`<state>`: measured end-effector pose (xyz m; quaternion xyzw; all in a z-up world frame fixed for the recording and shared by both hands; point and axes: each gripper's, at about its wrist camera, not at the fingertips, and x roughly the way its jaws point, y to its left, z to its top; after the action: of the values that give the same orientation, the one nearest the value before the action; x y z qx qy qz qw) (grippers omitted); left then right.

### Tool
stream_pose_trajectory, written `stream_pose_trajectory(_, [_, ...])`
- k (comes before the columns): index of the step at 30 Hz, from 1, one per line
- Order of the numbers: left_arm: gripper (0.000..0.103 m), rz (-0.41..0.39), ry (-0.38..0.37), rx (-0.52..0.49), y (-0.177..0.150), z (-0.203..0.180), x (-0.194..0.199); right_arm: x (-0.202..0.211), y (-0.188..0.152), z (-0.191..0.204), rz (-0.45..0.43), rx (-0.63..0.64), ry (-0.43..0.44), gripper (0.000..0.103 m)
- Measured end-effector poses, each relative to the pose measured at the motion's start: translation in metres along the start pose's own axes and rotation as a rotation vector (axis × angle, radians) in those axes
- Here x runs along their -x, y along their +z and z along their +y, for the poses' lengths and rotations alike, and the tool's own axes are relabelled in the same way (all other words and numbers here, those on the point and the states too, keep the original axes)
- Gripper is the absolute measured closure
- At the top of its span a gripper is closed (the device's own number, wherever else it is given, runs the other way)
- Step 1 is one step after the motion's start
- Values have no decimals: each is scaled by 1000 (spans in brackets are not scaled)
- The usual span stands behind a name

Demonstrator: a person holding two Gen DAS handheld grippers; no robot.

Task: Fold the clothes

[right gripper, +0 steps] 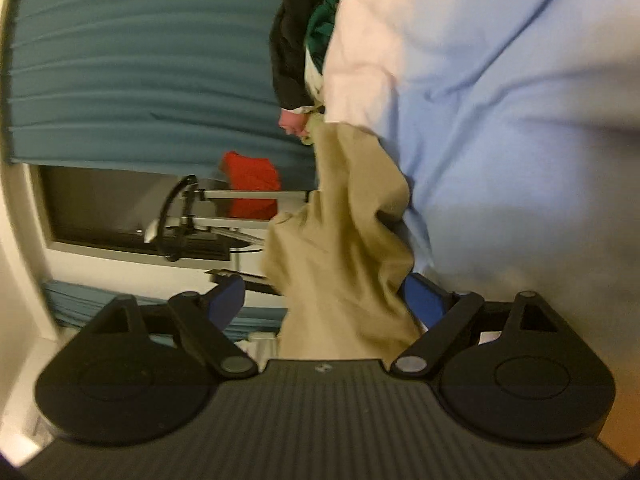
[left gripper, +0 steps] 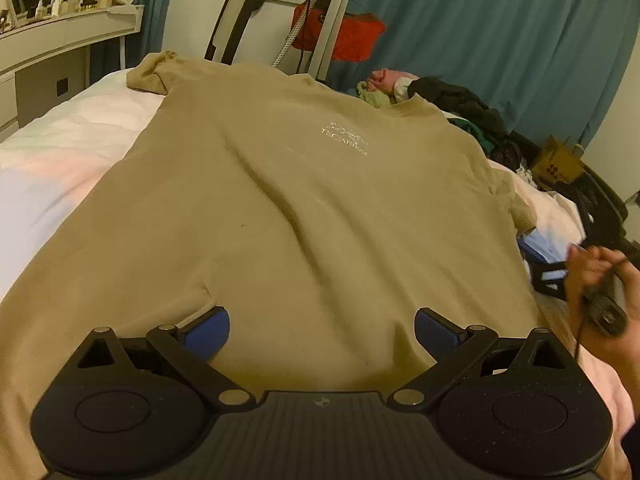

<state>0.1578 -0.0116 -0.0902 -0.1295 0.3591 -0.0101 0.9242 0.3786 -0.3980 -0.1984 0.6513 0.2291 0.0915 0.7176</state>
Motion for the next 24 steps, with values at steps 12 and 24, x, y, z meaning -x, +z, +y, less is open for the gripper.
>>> stream_pose_trajectory(12, [2,-2,-39,28,0,0,-14,-58,16,6,-204,132,53,12])
stream_pose_trajectory(24, [1,-19,-20,-3,-1,-9,-27,-81,33,15,-237,291,-66,92])
